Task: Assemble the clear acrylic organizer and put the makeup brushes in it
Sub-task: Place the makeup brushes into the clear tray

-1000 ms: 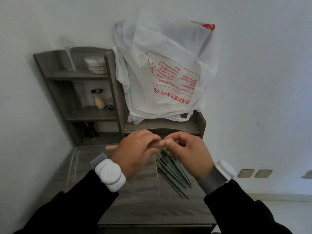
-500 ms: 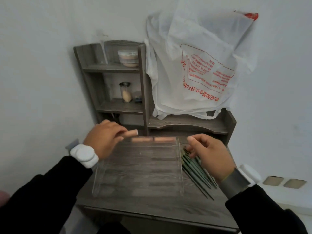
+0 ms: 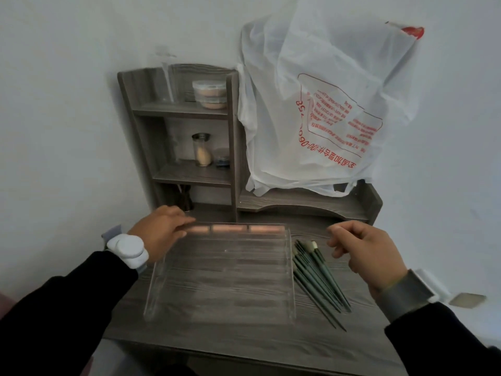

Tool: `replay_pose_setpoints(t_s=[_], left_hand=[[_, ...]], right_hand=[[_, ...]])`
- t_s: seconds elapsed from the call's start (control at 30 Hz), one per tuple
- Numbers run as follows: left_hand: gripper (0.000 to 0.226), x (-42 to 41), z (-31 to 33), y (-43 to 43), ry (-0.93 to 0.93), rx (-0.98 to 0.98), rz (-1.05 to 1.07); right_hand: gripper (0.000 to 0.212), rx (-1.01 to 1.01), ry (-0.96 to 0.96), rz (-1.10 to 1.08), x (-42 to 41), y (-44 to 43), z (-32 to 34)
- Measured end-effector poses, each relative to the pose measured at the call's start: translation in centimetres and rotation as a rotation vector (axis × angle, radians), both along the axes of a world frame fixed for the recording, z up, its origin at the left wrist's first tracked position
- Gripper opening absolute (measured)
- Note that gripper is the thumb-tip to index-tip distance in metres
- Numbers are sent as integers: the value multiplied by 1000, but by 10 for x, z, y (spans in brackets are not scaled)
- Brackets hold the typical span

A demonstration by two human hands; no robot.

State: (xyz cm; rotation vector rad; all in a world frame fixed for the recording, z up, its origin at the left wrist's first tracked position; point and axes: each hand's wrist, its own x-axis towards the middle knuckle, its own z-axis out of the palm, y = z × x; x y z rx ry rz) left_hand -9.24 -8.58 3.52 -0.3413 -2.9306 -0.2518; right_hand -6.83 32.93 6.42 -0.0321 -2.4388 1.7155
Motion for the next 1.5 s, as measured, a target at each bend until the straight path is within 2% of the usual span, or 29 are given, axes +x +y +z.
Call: replay_pose_setpoints(t_s=[0.13, 0.23, 0.33, 0.43, 0.57, 0.73, 0.83, 0.93, 1.03, 1.13, 1.2, 1.27, 1.33, 1.37, 1.43, 1.5], left_hand=[[36, -2, -13, -3, 102, 53, -12], [30, -1, -15, -2, 151, 87, 39], [27, 0, -11, 3, 147, 137, 125], [27, 4, -6, 10, 157, 153, 167], [24, 18, 6, 34, 200, 238, 209], [18, 43, 25, 96, 193, 401, 93], [17, 53, 28, 137, 126, 466, 69], [16, 53, 23, 169, 54, 532, 27], [16, 50, 22, 195, -35, 582, 22], [17, 45, 18, 215, -160, 741, 40], [23, 43, 18, 232, -342, 1003, 48], [25, 46, 22, 251, -553, 1390, 53], [27, 48, 29, 265, -671, 1721, 87], [28, 49, 32, 267, -685, 1810, 118], [29, 48, 30, 265, -692, 1862, 156], [31, 51, 25, 256, -672, 1814, 184]], right_hand=[[12, 81, 33, -126, -14, 21, -1], [8, 303, -46, -195, -28, 33, -11], [13, 678, -270, -49, -37, 33, -27], [36, 937, -376, 115, -37, 25, -42], [41, 861, -471, 71, -39, 22, -55], [52, 876, -519, 83, -48, 20, -61], [46, 917, -461, 74, -46, 20, -59], [32, 1018, -395, 106, -44, 19, -54], [34, 905, -393, 66, -40, 21, -53], [25, 505, -252, -63, -32, 19, -47], [21, 261, -134, -23, -20, 7, -31], [16, 124, -63, 120, -6, -10, -8], [12, 89, -12, 251, 4, -23, 9], [12, 93, 6, 291, 7, -26, 13], [12, 109, 2, 356, 9, -27, 15], [13, 124, -70, 401, 9, -21, 11]])
